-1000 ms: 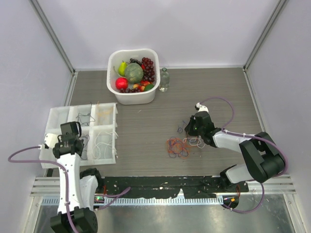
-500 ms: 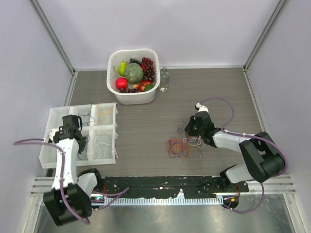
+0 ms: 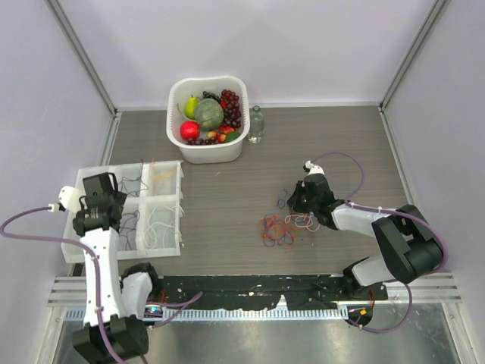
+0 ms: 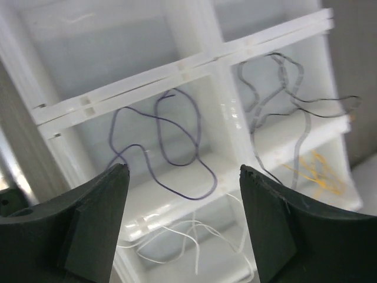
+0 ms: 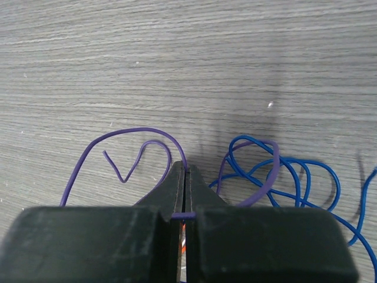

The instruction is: Untangle the cables

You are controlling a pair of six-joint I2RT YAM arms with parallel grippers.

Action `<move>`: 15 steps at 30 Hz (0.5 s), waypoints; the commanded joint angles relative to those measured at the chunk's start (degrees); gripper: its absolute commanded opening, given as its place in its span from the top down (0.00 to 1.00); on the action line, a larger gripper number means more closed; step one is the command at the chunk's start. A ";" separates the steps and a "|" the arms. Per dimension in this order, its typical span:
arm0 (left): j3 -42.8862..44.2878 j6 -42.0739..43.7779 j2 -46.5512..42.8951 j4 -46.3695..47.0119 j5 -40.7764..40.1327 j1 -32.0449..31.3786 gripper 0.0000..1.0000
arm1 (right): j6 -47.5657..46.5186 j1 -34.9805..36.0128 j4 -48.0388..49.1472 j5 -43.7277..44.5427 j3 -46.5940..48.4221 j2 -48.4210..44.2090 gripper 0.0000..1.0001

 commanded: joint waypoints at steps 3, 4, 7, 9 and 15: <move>-0.88 11.83 -9.75 13.60 26.43 -0.97 0.22 | -2.05 0.65 4.88 -5.58 0.03 -0.74 0.99; -2.72 12.20 -11.25 19.20 36.15 -1.58 0.24 | -2.49 1.52 5.33 -6.20 -0.06 -0.74 0.98; -7.30 10.97 -12.14 32.40 49.67 -8.50 0.30 | -2.93 3.98 2.11 -9.27 3.34 0.48 0.96; -7.31 13.85 -10.39 37.60 50.49 -19.37 0.33 | -2.67 7.67 -3.80 -7.37 6.16 0.05 0.96; -7.39 23.18 1.89 49.37 46.28 -48.66 0.29 | 3.12 13.22 -5.83 -12.59 2.93 -11.26 0.96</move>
